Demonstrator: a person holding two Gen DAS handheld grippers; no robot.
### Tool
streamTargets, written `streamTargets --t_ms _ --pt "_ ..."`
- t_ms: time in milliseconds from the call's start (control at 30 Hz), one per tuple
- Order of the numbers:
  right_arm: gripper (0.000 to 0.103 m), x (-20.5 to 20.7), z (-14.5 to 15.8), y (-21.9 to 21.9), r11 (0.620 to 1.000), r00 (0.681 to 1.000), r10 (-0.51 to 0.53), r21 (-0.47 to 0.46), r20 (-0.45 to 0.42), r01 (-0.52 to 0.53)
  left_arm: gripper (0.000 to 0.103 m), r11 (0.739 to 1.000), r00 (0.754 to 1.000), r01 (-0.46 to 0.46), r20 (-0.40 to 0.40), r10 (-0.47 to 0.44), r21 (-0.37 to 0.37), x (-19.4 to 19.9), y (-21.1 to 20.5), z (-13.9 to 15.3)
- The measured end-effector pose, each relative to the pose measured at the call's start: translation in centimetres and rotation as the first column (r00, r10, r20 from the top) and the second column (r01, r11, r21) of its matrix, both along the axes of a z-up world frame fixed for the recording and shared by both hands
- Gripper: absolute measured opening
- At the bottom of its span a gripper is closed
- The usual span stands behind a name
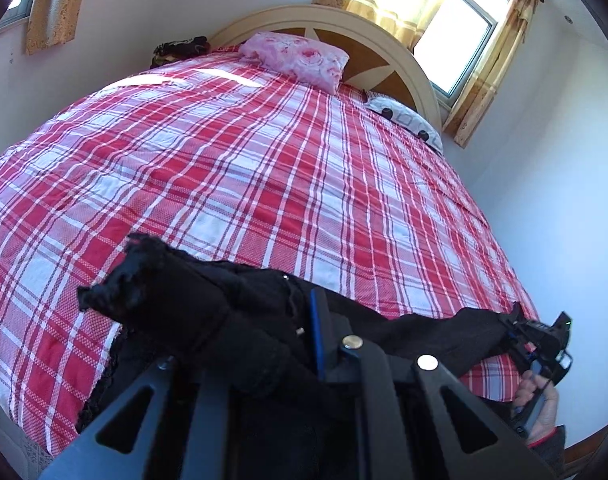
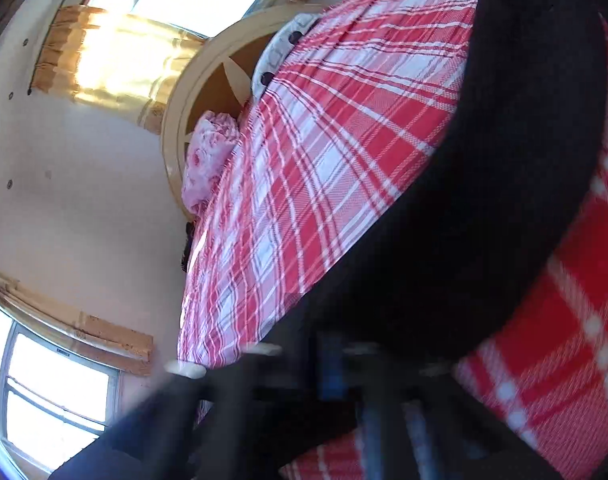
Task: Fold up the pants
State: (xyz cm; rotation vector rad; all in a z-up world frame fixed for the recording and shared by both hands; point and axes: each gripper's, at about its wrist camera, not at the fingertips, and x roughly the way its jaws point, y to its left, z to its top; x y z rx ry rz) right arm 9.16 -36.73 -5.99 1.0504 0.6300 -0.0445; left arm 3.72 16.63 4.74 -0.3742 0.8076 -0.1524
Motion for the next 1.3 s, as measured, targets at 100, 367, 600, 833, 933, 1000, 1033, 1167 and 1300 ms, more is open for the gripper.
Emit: streamTargets --t_ms 100,367,600,833,933,1000,1033,1167,1300 --pt "0.003 -0.6 2.7 -0.4 0.999 0.997 0.026 -0.040 0.068 -0.023 0.014 1.000 1.000 0.005 -0.001 -0.005 -0.010 0.2 0.3 0.3" --pt "0.003 -11.6 10.4 3.4 0.985 0.955 0.117 -0.152 0.274 -0.078 0.014 1.000 0.999 0.020 0.027 -0.021 0.020 -3.7 2.8 1.8" --pt "0.003 -22.0 4.8 8.9 0.954 0.976 0.159 -0.276 0.151 -0.113 0.014 0.990 0.999 0.028 -0.046 -0.022 0.139 -7.1 3.3 -3.0" --pt "0.003 -24.2 -2.0 9.8 0.949 0.990 0.136 -0.292 0.039 -0.119 0.017 0.975 0.996 -0.003 -0.086 0.022 0.224 -9.2 3.1 -7.8" --pt "0.003 -24.7 -1.7 10.0 0.940 0.989 0.146 -0.316 0.023 -0.131 0.018 0.974 0.997 -0.005 -0.077 0.023 0.225 -10.2 3.4 -8.2" --pt "0.003 -25.1 -1.6 10.2 0.929 0.988 0.156 -0.340 -0.005 -0.149 0.019 0.969 0.997 -0.005 -0.070 0.024 0.248 -10.5 3.4 -8.5" --pt "0.003 -25.3 -1.9 10.3 0.927 0.987 0.161 -0.338 -0.025 -0.160 0.020 0.967 0.997 -0.006 -0.071 0.025 0.254 -10.5 3.4 -8.8" --pt "0.003 -25.8 -3.0 10.6 0.920 0.985 0.159 -0.351 -0.065 -0.172 0.039 0.958 0.999 -0.006 -0.038 0.018 0.288 -10.6 3.7 -10.3" --pt "0.003 -26.0 -4.5 10.2 0.929 0.989 0.137 -0.341 -0.045 -0.145 0.043 0.957 1.000 0.003 -0.007 -0.001 0.291 -10.6 4.5 -10.7"
